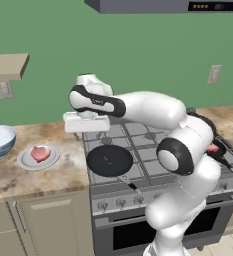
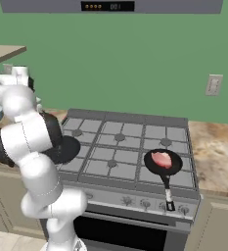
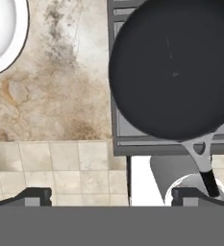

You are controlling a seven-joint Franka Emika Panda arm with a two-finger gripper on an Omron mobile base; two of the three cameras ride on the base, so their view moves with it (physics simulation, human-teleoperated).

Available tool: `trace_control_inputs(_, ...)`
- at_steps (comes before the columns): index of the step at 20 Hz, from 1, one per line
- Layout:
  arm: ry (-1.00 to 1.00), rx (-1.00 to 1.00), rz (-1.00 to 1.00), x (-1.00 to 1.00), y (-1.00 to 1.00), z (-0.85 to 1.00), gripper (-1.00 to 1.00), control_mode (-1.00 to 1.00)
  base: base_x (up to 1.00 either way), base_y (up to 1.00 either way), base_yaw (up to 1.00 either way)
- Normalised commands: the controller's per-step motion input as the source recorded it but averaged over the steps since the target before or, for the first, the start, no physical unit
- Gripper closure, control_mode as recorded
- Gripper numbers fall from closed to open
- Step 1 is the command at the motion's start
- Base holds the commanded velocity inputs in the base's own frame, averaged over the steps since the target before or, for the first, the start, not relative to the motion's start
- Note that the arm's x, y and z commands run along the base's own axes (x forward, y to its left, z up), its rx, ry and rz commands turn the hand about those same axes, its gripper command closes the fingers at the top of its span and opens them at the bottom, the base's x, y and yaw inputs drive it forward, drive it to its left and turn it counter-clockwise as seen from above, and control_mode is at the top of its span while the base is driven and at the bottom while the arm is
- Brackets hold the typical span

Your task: Place one of the steaks on the plate and the other in the bowl. Then place the bowl in the fridge.

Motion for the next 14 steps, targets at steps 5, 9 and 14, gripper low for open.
trace_control_inputs(5,0.01,-0.01,0.04,-0.51,-0.74,0.44,-1.0,-1.0,0.0,0.0,0.0)
trace_control_inputs(9,0.0,-0.04,0.14,-0.42,-0.62,0.23,-1.0,-1.0,0.0,0.0,0.0)
trace_control_inputs(14,0.0,-0.06,0.19,-0.21,-0.46,0.11,-1.0,-1.0,0.0,0.0,0.0)
